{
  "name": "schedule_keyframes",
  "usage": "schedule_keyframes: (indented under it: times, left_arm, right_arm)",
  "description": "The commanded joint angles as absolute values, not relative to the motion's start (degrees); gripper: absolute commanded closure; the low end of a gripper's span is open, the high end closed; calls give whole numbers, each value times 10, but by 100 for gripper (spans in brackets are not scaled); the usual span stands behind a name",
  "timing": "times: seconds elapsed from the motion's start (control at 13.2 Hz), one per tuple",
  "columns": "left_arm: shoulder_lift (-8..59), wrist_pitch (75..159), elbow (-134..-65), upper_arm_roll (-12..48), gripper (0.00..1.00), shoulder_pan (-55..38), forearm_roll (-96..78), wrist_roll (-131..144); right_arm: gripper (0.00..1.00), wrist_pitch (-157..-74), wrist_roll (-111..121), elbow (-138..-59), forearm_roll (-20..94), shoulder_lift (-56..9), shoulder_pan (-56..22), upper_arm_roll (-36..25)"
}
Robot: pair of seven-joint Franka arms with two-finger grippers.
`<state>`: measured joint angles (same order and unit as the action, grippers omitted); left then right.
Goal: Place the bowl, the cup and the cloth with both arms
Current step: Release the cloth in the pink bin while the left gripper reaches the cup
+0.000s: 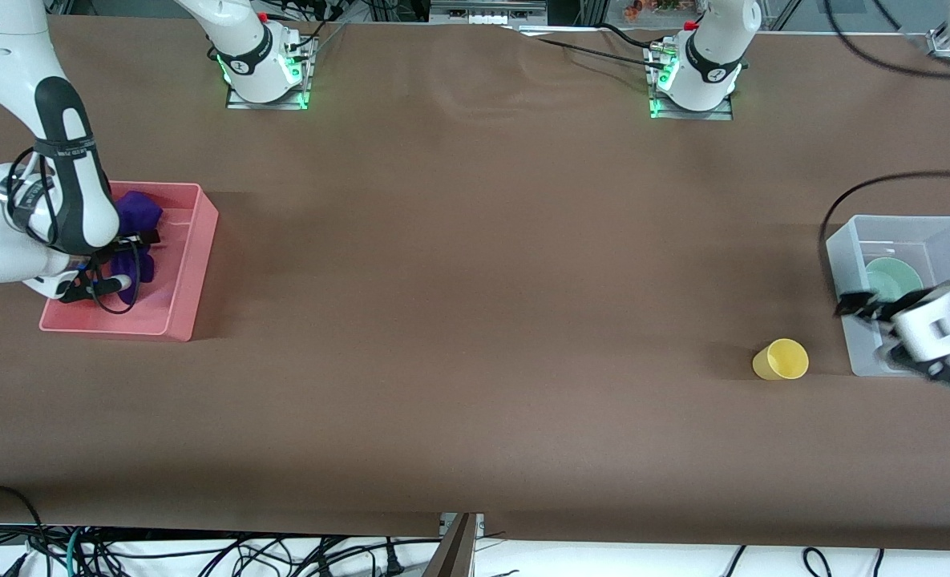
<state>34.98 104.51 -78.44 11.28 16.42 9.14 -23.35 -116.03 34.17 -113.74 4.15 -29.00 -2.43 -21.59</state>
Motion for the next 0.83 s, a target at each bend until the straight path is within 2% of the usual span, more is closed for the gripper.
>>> schedule_keyframes:
  times: [0.0, 0.08, 0.15, 0.3, 0.38, 0.45, 0.53, 0.75]
  left_arm:
    - [416, 1121, -773, 105, 0, 170, 90, -226]
    - [426, 1135, -780, 105, 2, 170, 90, -224]
    - [434, 1141, -784, 105, 17, 170, 89, -224]
    - [457, 1142, -783, 106, 76, 169, 86, -222]
    - [465, 1142, -783, 105, 95, 170, 64, -220]
    - [467, 1142, -783, 105, 100, 174, 37, -220]
    - [467, 1142, -782, 105, 100, 175, 33, -223]
    - [455, 1134, -774, 103, 100, 180, 38, -229]
  right_arm:
    - [0, -1159, 343, -1137, 58, -264, -26, -213]
    - [0, -1127, 340, -1114, 58, -248, -26, -213]
    - [0, -1075, 337, -1075, 57, -234, -26, -213]
    - [0, -950, 337, -954, 55, -227, -26, -191]
    - [0, -903, 337, -899, 48, -226, -26, -172]
    - [0, -873, 331, -855, 47, -222, -26, -152]
    - [0, -858, 300, -828, 45, -212, -26, -123]
    - [0, -853, 76, -816, 40, -171, -25, -32]
